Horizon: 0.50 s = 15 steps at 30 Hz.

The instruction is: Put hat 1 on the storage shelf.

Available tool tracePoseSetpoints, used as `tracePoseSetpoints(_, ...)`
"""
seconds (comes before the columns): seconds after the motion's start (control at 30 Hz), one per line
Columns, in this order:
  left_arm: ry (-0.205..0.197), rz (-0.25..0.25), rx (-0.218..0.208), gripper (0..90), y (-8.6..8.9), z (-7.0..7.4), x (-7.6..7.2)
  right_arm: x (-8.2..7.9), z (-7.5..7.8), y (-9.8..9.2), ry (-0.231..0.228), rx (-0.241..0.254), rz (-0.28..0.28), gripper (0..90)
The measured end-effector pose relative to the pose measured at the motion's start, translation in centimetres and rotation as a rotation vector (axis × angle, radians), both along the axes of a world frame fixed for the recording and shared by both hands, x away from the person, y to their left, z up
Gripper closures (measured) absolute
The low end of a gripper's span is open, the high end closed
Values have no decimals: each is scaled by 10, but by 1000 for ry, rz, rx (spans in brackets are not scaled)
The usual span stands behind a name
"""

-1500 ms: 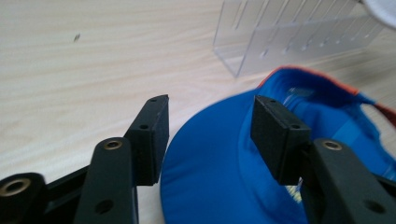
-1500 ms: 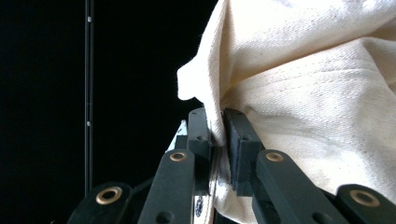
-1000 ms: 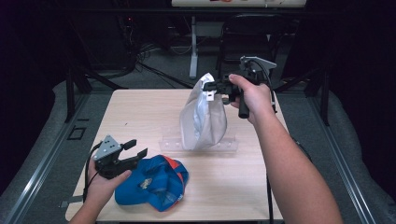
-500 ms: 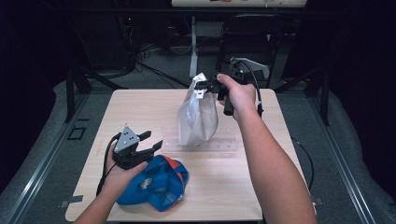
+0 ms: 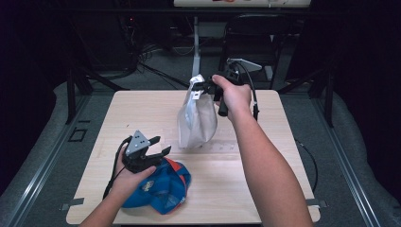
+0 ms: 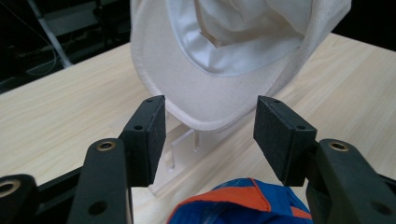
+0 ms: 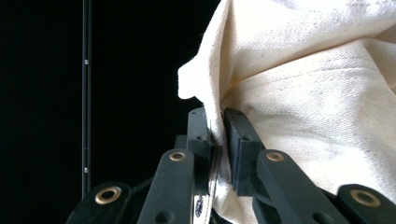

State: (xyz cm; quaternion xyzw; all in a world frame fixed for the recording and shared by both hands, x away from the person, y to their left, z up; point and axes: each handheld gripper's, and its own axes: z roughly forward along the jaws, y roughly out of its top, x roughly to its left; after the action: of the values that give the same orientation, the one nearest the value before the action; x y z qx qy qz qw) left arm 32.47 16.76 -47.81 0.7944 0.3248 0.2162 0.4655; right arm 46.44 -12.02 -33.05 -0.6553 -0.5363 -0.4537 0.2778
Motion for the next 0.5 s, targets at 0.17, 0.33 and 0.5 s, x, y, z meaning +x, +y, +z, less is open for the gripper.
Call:
tracePoseSetpoints(0.17, 12, -29, 68, 443, -23, -9, 2, -1, 1, 0, -5, -4, -6, 812)
tracePoseSetpoints(0.33, 10, -37, 131, 471, -41, -16, 5, -2, 2, 0, -10, -16, 5, 812)
tracePoseSetpoints(0.5, 31, -33, 131, 484, -53, -18, 8, -3, 1, 0, -15, -13, 5, 811)
